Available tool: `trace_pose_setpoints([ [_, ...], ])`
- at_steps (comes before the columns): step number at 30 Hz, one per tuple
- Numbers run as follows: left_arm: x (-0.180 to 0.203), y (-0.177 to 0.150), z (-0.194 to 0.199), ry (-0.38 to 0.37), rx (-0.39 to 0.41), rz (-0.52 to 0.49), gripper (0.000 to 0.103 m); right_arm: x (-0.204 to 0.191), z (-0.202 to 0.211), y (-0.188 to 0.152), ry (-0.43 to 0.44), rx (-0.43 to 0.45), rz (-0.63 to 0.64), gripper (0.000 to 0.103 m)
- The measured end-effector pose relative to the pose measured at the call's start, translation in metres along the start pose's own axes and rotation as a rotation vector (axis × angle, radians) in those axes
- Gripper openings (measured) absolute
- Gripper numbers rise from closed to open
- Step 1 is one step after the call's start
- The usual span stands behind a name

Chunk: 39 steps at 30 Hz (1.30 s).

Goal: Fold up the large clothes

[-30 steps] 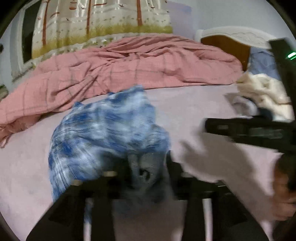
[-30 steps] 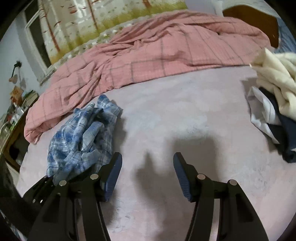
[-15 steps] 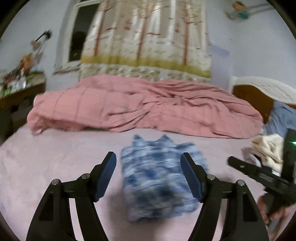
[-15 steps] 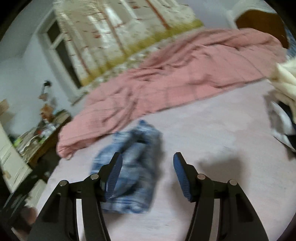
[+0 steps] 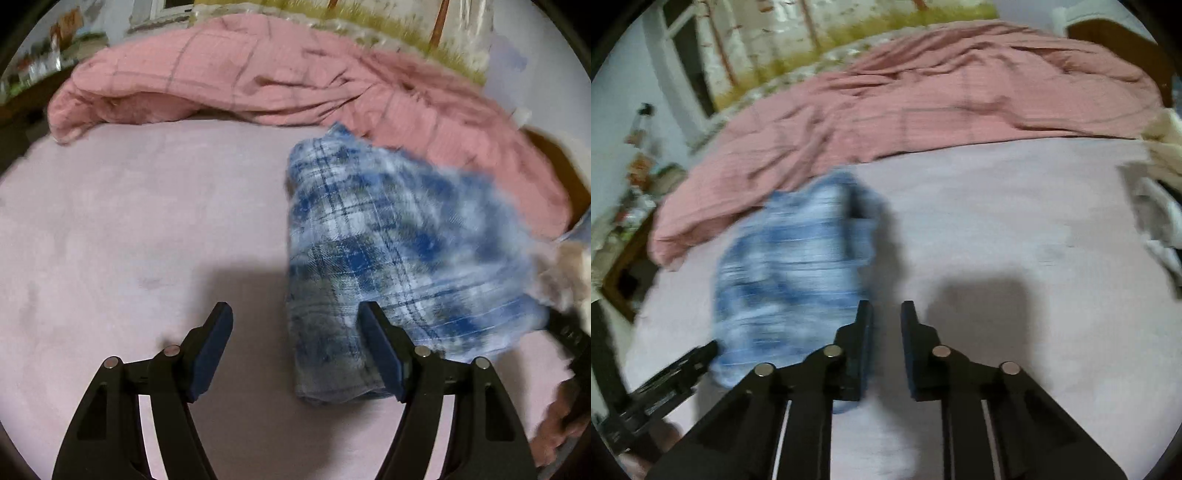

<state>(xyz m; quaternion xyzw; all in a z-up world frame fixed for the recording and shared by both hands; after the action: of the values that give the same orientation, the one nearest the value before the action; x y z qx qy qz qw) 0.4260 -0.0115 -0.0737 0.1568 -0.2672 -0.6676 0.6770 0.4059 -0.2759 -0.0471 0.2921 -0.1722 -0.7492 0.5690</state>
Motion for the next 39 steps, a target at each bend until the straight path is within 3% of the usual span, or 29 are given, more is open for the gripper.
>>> trace_pose_setpoints([
  [1, -0.002, 0.000, -0.001, 0.032, -0.002, -0.002, 0.071, 0.008, -0.004, 0.000, 0.038, -0.024, -0.011, 0.013],
  [3, -0.006, -0.001, 0.001, 0.008, 0.003, 0.017, 0.068, 0.019, 0.000, 0.001, 0.159, -0.023, -0.082, 0.013],
  [6, -0.007, 0.001, 0.014, -0.056, 0.049, 0.027, 0.063, 0.016, 0.040, 0.011, 0.277, 0.152, -0.064, 0.016],
  [7, -0.006, 0.002, 0.021, -0.074, 0.074, 0.027, 0.063, 0.012, 0.052, 0.012, 0.304, 0.194, -0.043, 0.024],
  [8, -0.004, 0.005, 0.027, -0.095, 0.099, 0.023, 0.063, 0.007, 0.061, 0.011, 0.331, 0.225, -0.028, 0.039],
  [10, -0.001, 0.005, 0.037, -0.144, 0.135, 0.007, 0.063, -0.004, 0.068, 0.010, 0.395, 0.236, 0.000, 0.062],
  [13, 0.007, 0.006, 0.034, -0.186, 0.129, -0.011, 0.063, -0.018, 0.047, 0.004, 0.415, 0.143, 0.016, 0.062],
  [15, 0.009, 0.004, 0.020, -0.145, 0.073, -0.017, 0.064, -0.024, 0.017, -0.002, 0.315, 0.014, 0.030, 0.060],
  [16, 0.009, 0.003, 0.013, -0.123, 0.047, -0.019, 0.066, -0.023, 0.005, -0.006, 0.279, -0.032, 0.037, 0.052],
  [17, 0.008, 0.001, 0.006, -0.111, 0.022, -0.020, 0.070, -0.022, -0.008, -0.010, 0.251, -0.087, 0.040, 0.050],
  [19, 0.005, -0.001, -0.002, -0.104, -0.032, -0.007, 0.073, -0.017, -0.018, -0.013, 0.254, -0.148, 0.011, 0.050],
  [20, 0.005, -0.001, -0.004, -0.102, -0.055, -0.008, 0.073, -0.014, -0.018, -0.011, 0.261, -0.168, 0.003, 0.051],
  [22, 0.004, -0.001, -0.004, -0.102, -0.064, -0.020, 0.077, -0.008, -0.021, -0.012, 0.259, -0.192, 0.011, 0.064],
  [26, -0.002, 0.001, 0.006, -0.189, -0.026, 0.027, 0.068, 0.000, -0.010, -0.008, 0.322, -0.139, -0.036, 0.065],
  [31, -0.006, 0.018, 0.037, -0.228, 0.143, 0.024, 0.067, -0.021, 0.037, 0.009, 0.368, 0.099, 0.044, 0.055],
  [33, -0.004, 0.025, 0.040, -0.261, 0.187, 0.020, 0.067, -0.033, 0.031, 0.018, 0.400, 0.089, 0.028, 0.047],
  [36, 0.000, 0.037, 0.029, -0.246, 0.185, 0.021, 0.064, -0.039, -0.002, 0.026, 0.281, 0.023, -0.004, 0.039],
  [39, -0.003, 0.040, 0.013, -0.231, 0.176, 0.035, 0.064, -0.026, -0.034, 0.032, 0.258, -0.033, -0.084, 0.038],
])
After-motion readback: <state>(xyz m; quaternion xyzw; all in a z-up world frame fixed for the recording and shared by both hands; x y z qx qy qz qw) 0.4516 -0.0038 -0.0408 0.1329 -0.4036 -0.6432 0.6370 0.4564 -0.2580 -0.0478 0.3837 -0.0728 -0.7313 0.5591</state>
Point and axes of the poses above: each gripper's, at about its wrist camera, not at the fingertips, and z roughly against the way its jaws point, x to its right, y to its top, the point moved 3 cm from there along -z, roughly the way its jaws point, and after that the axes turned 5 degrees about -x, right-handed, at the moved point
